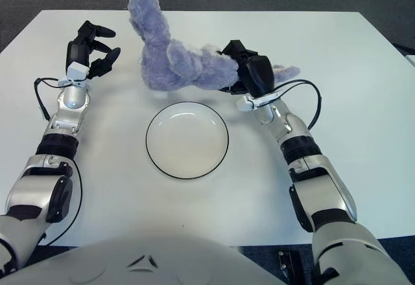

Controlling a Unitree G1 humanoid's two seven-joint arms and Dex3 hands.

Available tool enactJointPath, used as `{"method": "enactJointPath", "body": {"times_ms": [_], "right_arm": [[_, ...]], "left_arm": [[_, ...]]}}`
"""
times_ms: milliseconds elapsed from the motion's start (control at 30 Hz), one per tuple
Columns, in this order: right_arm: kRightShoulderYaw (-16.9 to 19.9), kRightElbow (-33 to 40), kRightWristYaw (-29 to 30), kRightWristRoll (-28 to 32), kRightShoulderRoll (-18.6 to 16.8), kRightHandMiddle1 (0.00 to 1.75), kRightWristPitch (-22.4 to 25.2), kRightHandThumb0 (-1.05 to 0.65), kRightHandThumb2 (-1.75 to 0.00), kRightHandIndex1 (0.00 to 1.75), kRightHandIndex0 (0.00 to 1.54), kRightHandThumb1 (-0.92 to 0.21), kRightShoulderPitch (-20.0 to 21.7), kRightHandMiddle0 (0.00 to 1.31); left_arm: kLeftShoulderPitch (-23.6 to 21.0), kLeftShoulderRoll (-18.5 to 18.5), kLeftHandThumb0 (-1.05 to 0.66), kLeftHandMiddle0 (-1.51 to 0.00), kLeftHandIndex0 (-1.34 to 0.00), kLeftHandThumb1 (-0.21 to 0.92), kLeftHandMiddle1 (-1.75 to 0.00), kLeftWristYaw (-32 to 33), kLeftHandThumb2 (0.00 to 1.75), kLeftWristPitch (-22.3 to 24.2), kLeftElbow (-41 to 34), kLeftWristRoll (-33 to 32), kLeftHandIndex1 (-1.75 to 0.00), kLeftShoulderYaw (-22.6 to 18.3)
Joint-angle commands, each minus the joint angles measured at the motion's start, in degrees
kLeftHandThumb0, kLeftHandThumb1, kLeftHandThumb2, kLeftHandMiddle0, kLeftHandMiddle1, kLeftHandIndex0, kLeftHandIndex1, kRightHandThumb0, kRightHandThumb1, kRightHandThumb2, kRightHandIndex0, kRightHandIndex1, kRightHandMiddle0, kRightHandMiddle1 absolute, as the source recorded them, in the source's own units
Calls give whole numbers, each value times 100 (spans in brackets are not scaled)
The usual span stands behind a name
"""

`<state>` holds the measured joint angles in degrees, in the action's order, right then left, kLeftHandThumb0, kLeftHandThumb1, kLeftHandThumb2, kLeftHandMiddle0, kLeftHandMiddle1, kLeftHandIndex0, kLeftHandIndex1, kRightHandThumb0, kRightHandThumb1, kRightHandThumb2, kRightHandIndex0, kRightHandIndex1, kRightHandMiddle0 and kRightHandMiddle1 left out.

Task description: Put the doll into the plate.

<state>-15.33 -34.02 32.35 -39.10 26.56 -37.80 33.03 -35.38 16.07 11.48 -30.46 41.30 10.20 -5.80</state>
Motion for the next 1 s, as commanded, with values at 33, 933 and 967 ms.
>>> {"method": "enactJointPath", "body": {"times_ms": [33,933,967], "right_arm": [[207,414,-1,45,136,175,-65,-38,-90,175,87,-63,-52,37],[722,1633,-621,154,73,175,110,-5,-35,175,94,-82,-482,70],[727,1706,-599,143,81,175,44,-5,-34,175,94,-83,-561,70]], "left_arm": [[-271,78,0,-52,-39,91,-147,-1,28,-14,339,-227,-131,-169],[-976,50,-1,-49,-26,92,-144,61,33,373,1717,-721,-149,-460],[-988,10,-1,-49,-25,92,-145,48,33,379,1719,-737,-149,-452]]}}
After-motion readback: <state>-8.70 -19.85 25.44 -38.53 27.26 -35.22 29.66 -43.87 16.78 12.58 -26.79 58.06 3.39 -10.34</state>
